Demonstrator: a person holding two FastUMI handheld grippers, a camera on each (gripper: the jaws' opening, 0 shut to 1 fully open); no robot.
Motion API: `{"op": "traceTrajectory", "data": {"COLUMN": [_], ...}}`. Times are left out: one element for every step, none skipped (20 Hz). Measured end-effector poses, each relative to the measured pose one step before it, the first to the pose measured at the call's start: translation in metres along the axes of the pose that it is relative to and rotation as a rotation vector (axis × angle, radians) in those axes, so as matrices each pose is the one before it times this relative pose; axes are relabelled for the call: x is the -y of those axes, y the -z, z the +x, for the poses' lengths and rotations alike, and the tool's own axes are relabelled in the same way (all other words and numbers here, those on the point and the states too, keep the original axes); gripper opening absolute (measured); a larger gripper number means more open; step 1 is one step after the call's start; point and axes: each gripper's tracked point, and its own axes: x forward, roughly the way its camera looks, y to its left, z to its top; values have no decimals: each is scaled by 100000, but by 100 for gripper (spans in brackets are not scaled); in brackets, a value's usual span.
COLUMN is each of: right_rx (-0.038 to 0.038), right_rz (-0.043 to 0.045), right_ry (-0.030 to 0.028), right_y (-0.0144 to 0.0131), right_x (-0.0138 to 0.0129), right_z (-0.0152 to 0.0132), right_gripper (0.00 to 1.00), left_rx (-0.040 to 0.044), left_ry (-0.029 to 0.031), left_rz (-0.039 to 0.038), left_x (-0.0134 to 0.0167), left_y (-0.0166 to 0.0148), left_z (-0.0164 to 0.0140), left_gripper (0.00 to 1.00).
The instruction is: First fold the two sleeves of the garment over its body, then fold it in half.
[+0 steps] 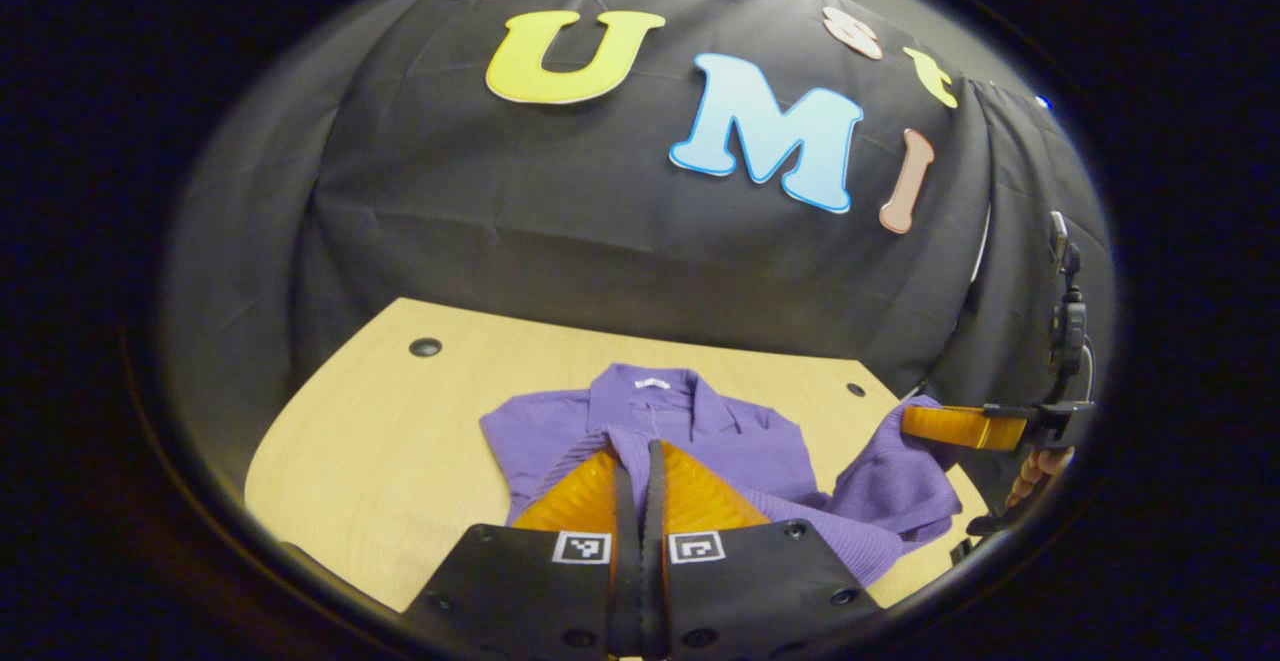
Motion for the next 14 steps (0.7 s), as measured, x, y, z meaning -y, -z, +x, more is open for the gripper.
{"op": "traceTrajectory", "data": {"right_rx": [174, 373, 94, 132, 327, 335, 483, -86, 253, 287, -167, -194, -245, -643], "right_rz": [-21, 80, 218, 378, 414, 130, 134, 291, 549, 534, 245, -11, -131, -130], "right_ry": [-317, -333, -470, -327, -305, 36, -49, -170, 90, 94, -23, 473, 726, 841], "right_y": [-1667, -694, -596, -601, -572, -635, -585, -445, -283, -457, -250, -195, -111, -36], "right_x": [708, 325, 196, 290, 311, 392, 463, 405, 336, 422, 314, 567, 513, 509], "right_z": [1272, 1063, 962, 1045, 869, 1006, 915, 1124, 986, 1065, 892, 1008, 998, 958], "right_gripper": [3, 3, 3, 3, 3, 3, 3, 3, 3, 3, 3, 3, 3, 3], "left_rx": [735, 885, 777, 430, 495, 362, 727, 1541, 2027, 246, -256, 261, -66, -309], "left_ry": [-1346, -1397, -1263, -1597, -1654, -2046, -1683, -1604, -1183, -1499, -1484, -967, -995, -997], "left_rz": [-80, -569, -778, -515, 185, 774, 781, 568, -74, 175, 318, -53, -17, 39], "left_x": [-399, -346, -356, -422, -535, -505, -506, -417, -377, -379, -413, -202, -54, -38], "left_y": [-772, -741, -627, -419, -390, -266, -342, -629, -585, -346, -105, -275, -166, 138], "left_z": [1006, 886, 872, 855, 800, 789, 864, 1080, 1083, 1104, 1156, 1322, 1186, 1088], "left_gripper": [6, 6, 6, 7, 6, 6, 7, 6, 6, 6, 6, 6, 6, 6]}}
